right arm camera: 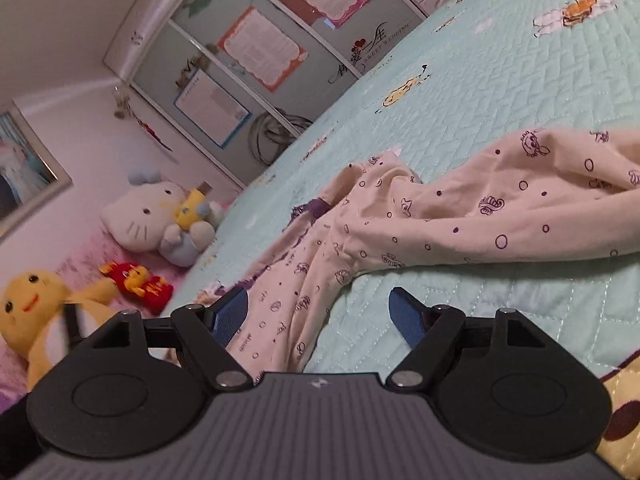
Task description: Fold clothes
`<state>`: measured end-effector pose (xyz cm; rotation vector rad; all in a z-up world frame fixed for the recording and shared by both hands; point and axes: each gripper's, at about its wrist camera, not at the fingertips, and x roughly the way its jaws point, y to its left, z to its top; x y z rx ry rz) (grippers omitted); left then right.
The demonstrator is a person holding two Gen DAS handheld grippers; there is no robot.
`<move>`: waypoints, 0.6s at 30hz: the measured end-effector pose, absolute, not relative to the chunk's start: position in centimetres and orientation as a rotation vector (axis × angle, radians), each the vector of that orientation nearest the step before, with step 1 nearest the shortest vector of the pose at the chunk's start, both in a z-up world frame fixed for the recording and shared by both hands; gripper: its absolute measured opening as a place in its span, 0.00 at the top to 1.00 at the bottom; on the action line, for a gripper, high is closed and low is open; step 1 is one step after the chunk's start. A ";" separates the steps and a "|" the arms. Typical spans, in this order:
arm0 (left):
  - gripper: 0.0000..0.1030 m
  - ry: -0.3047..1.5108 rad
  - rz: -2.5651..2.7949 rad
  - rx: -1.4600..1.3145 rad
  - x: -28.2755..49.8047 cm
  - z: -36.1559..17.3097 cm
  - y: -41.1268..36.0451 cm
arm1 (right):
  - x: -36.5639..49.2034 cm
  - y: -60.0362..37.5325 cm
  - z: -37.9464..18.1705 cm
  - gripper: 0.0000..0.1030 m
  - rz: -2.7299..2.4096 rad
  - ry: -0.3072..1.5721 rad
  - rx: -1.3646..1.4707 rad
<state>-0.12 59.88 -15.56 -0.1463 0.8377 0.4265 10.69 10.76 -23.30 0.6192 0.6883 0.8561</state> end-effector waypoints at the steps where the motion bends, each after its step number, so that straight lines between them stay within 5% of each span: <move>1: 0.41 0.853 0.410 -0.184 0.4 -16.2 60.5 | 10.7 10.8 -23.3 0.25 0.859 0.687 0.619; 3: 0.48 0.854 0.350 -0.221 1.0 -16.9 60.8 | 10.6 11.0 -23.2 0.25 0.858 0.685 0.610; 6: 0.94 0.834 0.271 -0.210 1.3 -17.0 59.5 | 10.6 11.0 -23.2 0.25 0.857 0.685 0.614; 18: 0.88 0.781 0.623 -0.004 4.1 -14.0 64.5 | 10.8 10.9 -23.4 0.24 0.857 0.683 0.612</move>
